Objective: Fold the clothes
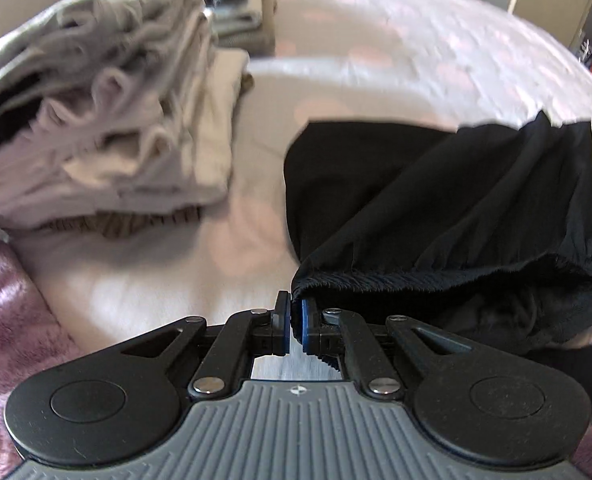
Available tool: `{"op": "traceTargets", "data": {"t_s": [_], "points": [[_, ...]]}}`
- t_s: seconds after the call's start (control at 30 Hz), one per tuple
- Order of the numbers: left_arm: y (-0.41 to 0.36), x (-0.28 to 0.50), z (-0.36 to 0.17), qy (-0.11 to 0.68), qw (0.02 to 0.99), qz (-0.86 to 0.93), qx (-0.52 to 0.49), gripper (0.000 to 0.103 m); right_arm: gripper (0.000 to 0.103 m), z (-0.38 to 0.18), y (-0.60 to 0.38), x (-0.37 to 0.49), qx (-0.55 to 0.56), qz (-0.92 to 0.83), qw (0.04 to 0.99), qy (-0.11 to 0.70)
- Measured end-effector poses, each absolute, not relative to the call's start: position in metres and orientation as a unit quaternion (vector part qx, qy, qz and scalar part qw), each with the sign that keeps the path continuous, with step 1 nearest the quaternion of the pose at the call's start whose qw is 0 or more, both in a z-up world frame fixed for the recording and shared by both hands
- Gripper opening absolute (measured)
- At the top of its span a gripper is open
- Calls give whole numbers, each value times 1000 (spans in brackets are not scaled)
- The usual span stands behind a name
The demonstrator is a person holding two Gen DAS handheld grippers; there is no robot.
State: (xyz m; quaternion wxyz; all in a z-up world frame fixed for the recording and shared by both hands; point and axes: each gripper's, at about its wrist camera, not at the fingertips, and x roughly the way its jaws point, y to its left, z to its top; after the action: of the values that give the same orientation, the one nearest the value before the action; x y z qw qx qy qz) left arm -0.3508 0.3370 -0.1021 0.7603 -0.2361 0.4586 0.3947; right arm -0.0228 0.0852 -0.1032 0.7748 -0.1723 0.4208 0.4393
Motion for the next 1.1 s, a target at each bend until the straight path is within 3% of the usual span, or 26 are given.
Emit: {"op": "traceTargets", "data": {"t_s": [0.3,0.4,0.5,0.83,1.1], "points": [[329,-352,-110,468,764,383,-225,5,15,-114,70,-33,-202,433,764,433],[327,-352,-108,469,767,382,-214,15,24,-113,73,-36,-209,437,761,432],[324,-351,-105,466,773,381,-202,16,26,-112,77,-41,-224,442,757,426],[318,-343,-109,494,777,352,-170,17,30,-128,99,-48,-323,446,723,418],[321,-341,-116,491,780,358,-151,17,29,-144,112,-40,-334,433,720,427]]}}
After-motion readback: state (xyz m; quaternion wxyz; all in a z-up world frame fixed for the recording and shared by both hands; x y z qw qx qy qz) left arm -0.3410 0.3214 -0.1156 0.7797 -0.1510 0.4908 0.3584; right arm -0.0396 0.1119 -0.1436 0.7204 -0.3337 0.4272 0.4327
